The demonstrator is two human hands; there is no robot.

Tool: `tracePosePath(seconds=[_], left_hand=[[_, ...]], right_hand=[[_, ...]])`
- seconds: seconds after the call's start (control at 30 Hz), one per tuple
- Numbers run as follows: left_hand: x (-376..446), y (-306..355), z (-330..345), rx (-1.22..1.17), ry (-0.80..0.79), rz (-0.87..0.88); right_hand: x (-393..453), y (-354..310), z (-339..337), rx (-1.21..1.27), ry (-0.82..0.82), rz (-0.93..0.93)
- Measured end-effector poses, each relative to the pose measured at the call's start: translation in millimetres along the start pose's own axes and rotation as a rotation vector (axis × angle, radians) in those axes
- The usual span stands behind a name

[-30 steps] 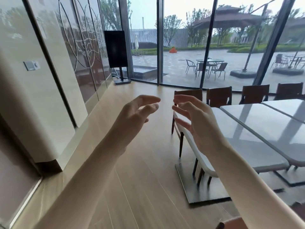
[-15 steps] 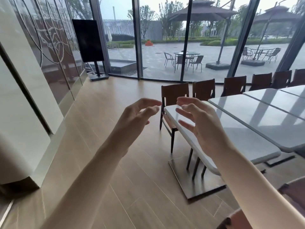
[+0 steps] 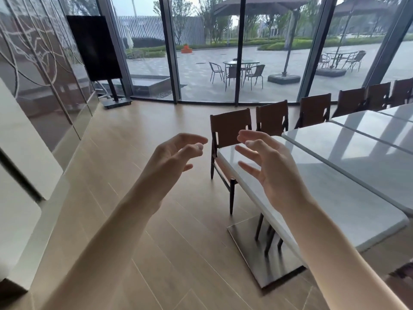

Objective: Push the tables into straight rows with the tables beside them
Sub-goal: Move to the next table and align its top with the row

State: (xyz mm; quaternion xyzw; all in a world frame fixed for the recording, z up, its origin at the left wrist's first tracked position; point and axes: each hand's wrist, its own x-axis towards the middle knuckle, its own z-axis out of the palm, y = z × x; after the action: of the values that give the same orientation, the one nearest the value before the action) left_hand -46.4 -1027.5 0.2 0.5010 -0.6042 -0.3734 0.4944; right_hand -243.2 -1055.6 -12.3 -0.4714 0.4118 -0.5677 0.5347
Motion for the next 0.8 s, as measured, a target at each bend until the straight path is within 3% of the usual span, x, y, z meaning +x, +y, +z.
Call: tracePosePath(seconds=[0.4, 0.8], left_hand=[[152.2, -44.0, -23.9, -0.001, -0.016, 0.005], [260.5, -105.4, -111.3, -0.003, -0.03, 0.001]], right_hand=[[145.3, 18.0, 21.5, -0.071, 0.002, 0.001], [251.0, 56.9, 111.5, -0.156, -0.057, 0.037]])
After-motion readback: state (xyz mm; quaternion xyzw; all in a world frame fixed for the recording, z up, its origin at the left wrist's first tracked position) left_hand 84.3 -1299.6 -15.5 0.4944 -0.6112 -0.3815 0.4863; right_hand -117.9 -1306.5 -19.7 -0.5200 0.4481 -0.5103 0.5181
